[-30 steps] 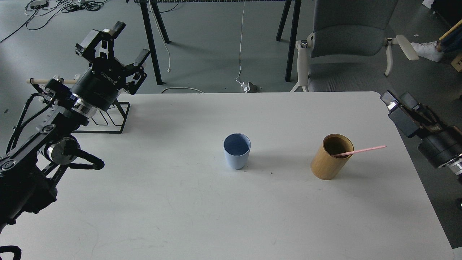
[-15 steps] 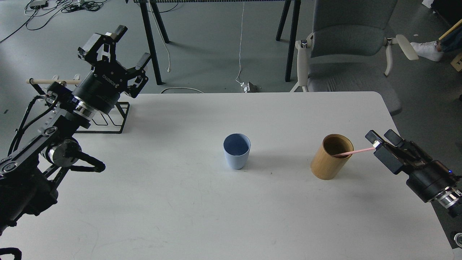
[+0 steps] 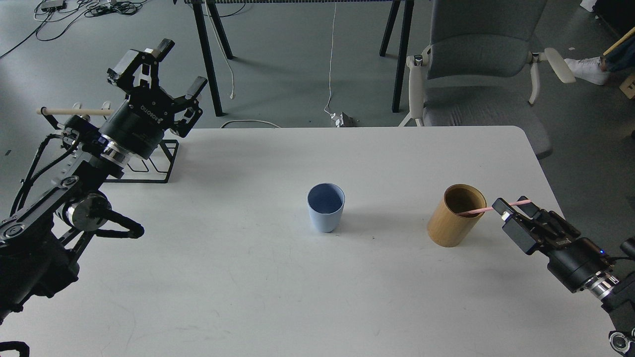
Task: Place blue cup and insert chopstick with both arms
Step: 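Reach the right gripper to the pink stick in the tan cup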
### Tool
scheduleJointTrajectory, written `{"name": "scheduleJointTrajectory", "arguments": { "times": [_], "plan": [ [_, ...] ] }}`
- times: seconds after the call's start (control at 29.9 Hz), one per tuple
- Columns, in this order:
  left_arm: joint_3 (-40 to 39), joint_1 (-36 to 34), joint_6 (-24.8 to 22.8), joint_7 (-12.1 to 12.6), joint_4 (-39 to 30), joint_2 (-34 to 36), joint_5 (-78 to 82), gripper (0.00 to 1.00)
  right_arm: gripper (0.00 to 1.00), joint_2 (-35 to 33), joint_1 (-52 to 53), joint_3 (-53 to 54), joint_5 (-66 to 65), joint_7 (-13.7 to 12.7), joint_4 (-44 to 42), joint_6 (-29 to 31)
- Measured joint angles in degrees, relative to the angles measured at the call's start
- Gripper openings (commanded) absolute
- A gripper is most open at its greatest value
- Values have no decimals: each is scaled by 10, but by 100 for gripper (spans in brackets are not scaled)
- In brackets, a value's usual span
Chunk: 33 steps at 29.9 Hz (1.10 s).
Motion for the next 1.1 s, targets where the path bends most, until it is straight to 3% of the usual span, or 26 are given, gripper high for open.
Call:
{"name": "scheduleJointTrajectory", "arguments": {
  "times": [0.6, 1.1],
  "plan": [
    [-1, 8, 0, 0, 10, -2, 1, 88, 37, 24, 42, -38, -7, 0, -43, 0],
    [-1, 8, 0, 0, 18, -2, 0, 88, 10, 28, 48, -40, -8, 0, -45, 0]
  ]
}}
